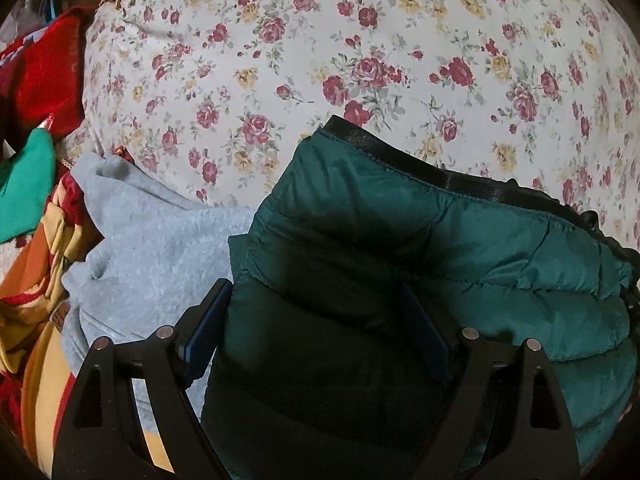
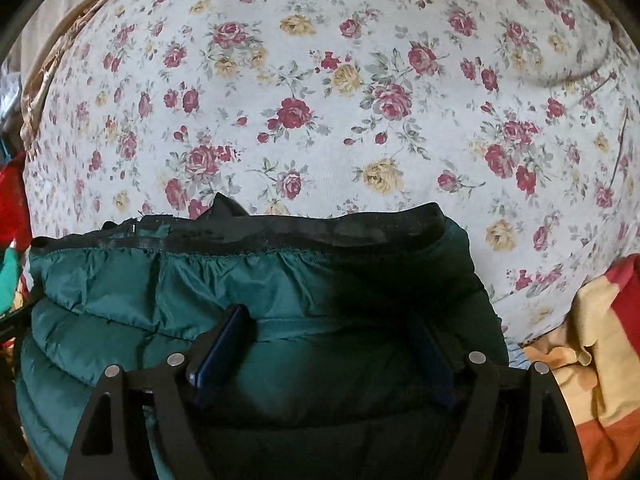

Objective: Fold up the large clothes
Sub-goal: 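Fold the held hem over toward the collar with both grippers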

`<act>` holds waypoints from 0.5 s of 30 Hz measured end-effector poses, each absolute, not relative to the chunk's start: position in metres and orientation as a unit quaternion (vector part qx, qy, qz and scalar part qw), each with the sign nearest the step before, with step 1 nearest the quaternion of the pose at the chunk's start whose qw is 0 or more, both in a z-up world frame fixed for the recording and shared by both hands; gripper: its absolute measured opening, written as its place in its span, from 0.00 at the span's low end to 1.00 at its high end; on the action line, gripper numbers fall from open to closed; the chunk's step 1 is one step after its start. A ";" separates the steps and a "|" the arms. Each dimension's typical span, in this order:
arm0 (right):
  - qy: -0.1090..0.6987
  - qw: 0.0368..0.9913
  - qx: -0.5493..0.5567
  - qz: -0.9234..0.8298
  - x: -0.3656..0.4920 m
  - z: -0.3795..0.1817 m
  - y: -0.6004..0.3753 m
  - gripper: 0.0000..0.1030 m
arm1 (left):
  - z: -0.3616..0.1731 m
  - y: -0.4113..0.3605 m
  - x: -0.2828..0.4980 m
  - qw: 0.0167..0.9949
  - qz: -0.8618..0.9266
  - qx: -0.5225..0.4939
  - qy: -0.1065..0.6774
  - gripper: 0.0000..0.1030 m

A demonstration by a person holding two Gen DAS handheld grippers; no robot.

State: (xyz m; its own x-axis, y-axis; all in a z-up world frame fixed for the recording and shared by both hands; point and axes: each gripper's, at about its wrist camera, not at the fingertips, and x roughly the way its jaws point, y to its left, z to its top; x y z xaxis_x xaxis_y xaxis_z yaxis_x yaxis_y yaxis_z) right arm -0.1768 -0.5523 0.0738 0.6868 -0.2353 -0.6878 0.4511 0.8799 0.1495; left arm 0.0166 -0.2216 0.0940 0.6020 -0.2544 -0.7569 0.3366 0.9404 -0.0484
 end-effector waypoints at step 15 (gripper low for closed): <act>0.364 0.891 0.190 -0.195 -0.223 0.078 -0.549 0.78 | 0.092 -0.219 0.018 0.894 -0.165 0.036 0.415 0.87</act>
State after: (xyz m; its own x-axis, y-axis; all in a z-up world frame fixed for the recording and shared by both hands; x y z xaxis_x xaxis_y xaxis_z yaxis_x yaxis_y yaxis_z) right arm -0.2227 -0.5488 0.0783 0.6594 -0.2088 -0.7223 0.4848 0.8524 0.1961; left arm 0.0185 -0.2193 0.0916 0.6009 -0.2649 -0.7542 0.3244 0.9431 -0.0727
